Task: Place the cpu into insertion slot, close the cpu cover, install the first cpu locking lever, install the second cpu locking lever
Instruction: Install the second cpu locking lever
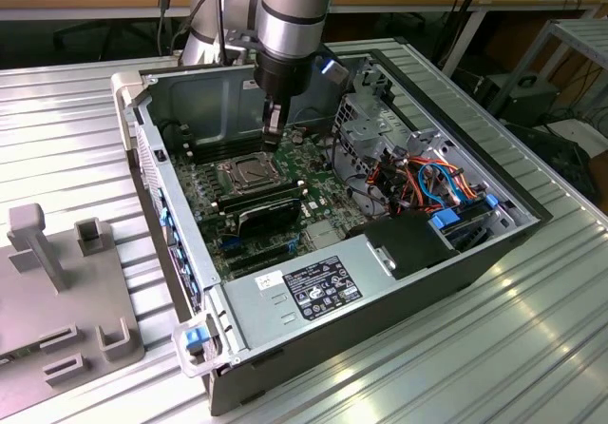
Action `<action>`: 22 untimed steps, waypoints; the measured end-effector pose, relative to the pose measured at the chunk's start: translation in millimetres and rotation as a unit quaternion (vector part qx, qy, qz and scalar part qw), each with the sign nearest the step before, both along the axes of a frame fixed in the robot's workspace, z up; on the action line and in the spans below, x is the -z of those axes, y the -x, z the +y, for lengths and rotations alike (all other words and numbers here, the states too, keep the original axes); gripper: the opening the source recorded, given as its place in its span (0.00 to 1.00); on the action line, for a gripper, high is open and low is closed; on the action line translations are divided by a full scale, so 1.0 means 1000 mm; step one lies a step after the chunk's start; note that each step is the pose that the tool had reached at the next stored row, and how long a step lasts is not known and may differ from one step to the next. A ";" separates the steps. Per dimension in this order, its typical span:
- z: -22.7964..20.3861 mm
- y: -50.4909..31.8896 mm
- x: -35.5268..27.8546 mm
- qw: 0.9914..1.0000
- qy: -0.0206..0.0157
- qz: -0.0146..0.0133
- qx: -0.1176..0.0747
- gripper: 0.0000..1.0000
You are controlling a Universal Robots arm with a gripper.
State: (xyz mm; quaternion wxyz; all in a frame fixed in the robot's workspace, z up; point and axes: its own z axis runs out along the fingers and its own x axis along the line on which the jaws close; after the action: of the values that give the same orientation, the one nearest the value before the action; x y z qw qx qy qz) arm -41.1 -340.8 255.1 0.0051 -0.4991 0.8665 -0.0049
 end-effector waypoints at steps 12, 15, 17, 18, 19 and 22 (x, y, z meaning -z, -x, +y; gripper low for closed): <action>0.0000 0.0013 0.0000 1.000 0.000 0.000 -0.010 0.11; 0.0000 0.0014 0.0000 1.000 0.000 0.000 -0.021 0.11; 0.0000 0.0014 0.0000 0.999 0.000 0.000 -0.039 0.11; 0.0000 0.0014 0.0001 0.998 0.000 0.000 -0.060 0.11; 0.0000 0.0014 0.0002 0.997 0.000 0.000 -0.080 0.11; -0.0002 0.0014 0.0002 0.994 0.000 0.000 -0.110 0.11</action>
State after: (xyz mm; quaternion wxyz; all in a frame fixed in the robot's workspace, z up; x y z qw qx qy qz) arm -42.5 -341.0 254.8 0.0056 -0.5914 0.8063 -0.0043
